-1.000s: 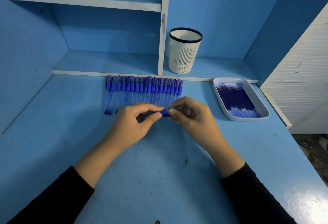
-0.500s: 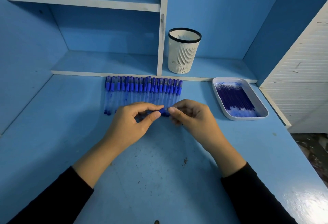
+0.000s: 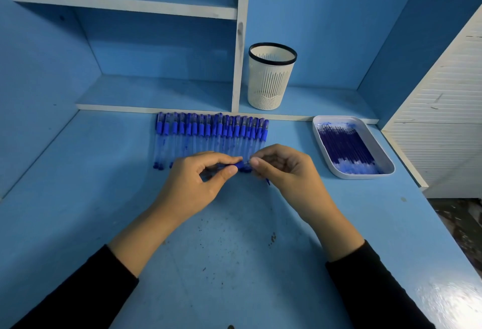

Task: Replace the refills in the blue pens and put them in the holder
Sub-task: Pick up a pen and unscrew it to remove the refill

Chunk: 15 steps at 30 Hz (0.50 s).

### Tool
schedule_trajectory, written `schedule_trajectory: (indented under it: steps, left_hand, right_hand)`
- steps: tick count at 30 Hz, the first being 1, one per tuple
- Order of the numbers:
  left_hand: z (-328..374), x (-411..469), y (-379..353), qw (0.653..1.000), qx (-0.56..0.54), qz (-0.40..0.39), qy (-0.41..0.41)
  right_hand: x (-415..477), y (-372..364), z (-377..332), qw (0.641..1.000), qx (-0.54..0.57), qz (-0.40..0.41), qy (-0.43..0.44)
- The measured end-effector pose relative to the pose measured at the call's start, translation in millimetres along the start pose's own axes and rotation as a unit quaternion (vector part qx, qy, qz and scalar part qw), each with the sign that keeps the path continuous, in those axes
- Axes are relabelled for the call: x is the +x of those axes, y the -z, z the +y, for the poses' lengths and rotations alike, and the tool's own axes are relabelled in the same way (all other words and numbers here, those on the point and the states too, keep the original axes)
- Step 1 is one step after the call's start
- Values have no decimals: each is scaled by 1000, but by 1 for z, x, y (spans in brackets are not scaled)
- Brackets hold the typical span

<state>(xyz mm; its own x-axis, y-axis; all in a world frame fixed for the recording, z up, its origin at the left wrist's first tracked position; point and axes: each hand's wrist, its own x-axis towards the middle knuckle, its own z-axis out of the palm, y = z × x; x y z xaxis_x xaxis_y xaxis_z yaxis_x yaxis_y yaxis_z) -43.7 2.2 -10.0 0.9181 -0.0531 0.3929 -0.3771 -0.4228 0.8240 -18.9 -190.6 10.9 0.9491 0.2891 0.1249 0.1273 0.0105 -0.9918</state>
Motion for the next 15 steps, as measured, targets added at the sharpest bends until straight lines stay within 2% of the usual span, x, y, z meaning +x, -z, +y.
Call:
schedule_trajectory:
  steps: [5, 10, 15]
  left_hand:
    - [0, 0, 0, 1000, 7, 8, 1]
    - [0, 0, 0, 1000, 11, 5, -7]
    - [-1, 0, 2, 1000, 9, 14, -1]
  right_hand:
    - [-1, 3, -1, 999, 34, -5, -10]
    - [0, 2, 1, 1000, 15, 5, -10]
    - [2, 9, -2, 998, 55, 35, -16]
